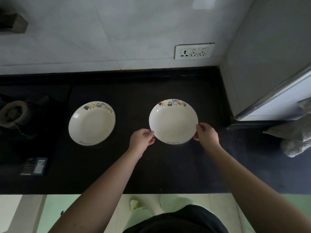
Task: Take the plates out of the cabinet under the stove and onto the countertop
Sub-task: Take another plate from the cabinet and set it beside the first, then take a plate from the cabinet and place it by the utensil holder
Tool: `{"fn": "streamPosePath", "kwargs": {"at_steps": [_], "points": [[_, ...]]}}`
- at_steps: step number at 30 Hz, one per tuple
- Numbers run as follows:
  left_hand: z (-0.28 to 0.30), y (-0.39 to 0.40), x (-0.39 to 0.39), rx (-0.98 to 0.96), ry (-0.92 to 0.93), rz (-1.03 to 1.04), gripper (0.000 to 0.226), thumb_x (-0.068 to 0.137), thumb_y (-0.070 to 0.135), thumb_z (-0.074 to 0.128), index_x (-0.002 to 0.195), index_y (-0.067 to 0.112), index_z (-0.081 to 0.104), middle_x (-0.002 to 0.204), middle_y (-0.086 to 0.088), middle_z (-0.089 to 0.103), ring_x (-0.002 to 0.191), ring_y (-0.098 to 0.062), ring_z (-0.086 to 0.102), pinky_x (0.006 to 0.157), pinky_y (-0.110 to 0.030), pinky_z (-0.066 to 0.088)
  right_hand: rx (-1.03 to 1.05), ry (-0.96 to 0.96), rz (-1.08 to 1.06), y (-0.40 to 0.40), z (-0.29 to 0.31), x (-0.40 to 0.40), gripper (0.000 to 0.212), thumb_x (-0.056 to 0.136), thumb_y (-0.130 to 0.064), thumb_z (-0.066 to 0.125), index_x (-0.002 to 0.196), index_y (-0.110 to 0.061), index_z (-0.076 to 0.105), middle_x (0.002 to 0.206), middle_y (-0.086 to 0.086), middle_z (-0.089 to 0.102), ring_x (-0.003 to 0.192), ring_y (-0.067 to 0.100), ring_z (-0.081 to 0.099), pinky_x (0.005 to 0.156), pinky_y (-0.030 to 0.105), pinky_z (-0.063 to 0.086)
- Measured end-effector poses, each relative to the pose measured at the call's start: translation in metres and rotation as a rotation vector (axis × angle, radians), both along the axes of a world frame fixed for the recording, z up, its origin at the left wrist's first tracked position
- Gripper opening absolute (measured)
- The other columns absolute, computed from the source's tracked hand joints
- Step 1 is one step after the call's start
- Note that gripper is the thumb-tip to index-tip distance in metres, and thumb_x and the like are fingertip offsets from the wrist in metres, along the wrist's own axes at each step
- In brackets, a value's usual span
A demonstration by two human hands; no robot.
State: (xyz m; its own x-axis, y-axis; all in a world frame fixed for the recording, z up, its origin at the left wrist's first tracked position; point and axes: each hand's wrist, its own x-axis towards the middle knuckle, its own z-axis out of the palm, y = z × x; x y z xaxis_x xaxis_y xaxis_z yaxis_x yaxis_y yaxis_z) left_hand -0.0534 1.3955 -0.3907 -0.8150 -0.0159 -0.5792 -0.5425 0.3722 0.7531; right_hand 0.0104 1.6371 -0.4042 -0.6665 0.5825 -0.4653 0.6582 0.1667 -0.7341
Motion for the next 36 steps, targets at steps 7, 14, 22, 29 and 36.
{"fn": "streamPosePath", "kwargs": {"at_steps": [7,14,22,29,36], "points": [[0.016,-0.025,0.009,-0.159,0.111,-0.099,0.027,0.098,0.028,0.052,0.12,0.015,0.061,0.097,0.001,0.068,0.087,-0.01,0.067,0.085,-0.035,0.058,0.178,-0.026,0.033,-0.005,0.009,0.022,0.033,0.095,-0.037,0.049,0.124,-0.024,0.058,0.097,-0.009,0.059,0.076,0.005,0.055,0.059,0.022,0.043],[0.049,-0.086,0.03,-0.396,0.236,-0.566,0.033,0.099,0.03,0.05,0.131,0.023,0.054,0.124,0.004,0.061,0.108,-0.009,0.058,0.086,-0.024,0.047,0.243,0.033,0.166,-0.04,0.048,0.064,0.03,0.095,-0.036,0.05,0.122,-0.027,0.059,0.1,-0.006,0.064,0.085,0.012,0.058,0.072,0.028,0.045],[0.076,-0.175,0.078,-0.738,0.749,-0.916,0.055,0.099,0.047,0.04,0.146,0.02,0.039,0.146,0.0,0.048,0.135,-0.018,0.043,0.107,-0.035,0.039,0.412,0.079,0.465,-0.149,0.093,0.112,0.041,0.098,-0.039,0.049,0.135,-0.02,0.053,0.127,0.0,0.062,0.11,0.015,0.06,0.091,0.029,0.047],[0.083,-0.251,0.131,-0.803,0.812,-0.949,0.061,0.099,0.053,0.028,0.151,0.021,0.031,0.156,-0.006,0.036,0.144,-0.025,0.03,0.115,-0.042,0.029,0.61,0.057,0.571,-0.247,0.109,0.169,0.052,0.099,-0.047,0.042,0.146,-0.024,0.04,0.15,-0.003,0.042,0.139,0.018,0.036,0.114,0.033,0.027],[0.087,-0.292,0.163,-0.825,0.792,-0.95,0.064,0.098,0.056,0.023,0.155,0.026,0.019,0.161,-0.002,0.027,0.148,-0.023,0.019,0.118,-0.044,0.02,0.743,0.043,0.596,-0.292,0.127,0.222,0.054,0.099,-0.049,0.036,0.148,-0.025,0.036,0.154,-0.003,0.038,0.141,0.018,0.033,0.113,0.035,0.026]]}}
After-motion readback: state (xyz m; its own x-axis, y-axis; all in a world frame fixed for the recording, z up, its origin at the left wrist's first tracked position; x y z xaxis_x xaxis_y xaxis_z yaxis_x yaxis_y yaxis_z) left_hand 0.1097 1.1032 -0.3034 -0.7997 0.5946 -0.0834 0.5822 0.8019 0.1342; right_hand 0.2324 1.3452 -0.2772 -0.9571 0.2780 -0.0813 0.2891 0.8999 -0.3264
